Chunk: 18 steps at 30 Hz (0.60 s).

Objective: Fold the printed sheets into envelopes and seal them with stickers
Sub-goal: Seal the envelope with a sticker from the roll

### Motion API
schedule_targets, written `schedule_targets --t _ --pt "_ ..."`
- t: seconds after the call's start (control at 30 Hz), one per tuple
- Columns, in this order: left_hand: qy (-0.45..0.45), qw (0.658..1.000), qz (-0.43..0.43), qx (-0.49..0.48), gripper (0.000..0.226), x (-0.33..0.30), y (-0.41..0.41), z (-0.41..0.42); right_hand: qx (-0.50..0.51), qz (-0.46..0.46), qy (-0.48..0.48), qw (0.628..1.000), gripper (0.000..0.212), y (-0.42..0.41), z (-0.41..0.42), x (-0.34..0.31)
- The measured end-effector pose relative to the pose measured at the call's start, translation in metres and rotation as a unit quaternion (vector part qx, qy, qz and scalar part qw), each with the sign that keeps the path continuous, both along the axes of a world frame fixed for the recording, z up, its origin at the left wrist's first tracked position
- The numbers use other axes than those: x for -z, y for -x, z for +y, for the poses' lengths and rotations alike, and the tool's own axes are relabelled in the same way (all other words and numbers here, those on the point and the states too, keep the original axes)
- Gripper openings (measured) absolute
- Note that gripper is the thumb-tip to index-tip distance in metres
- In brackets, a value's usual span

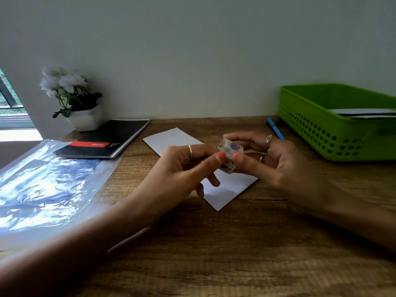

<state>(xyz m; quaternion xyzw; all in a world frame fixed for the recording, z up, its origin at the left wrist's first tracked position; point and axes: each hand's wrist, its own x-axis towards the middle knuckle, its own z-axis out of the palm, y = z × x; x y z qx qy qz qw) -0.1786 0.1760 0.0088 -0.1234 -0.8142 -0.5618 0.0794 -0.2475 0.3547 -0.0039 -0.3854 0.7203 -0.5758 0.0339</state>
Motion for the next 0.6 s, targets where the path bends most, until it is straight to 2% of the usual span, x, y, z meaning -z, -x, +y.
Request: schedule_targets --t 0.6 --pt "-0.060 0.998 -0.016 -0.014 0.027 0.0042 -0.0001 0.0027 0.003 0.017 0.006 1.000 0.039 0.0001 -0.0012 0.0005"
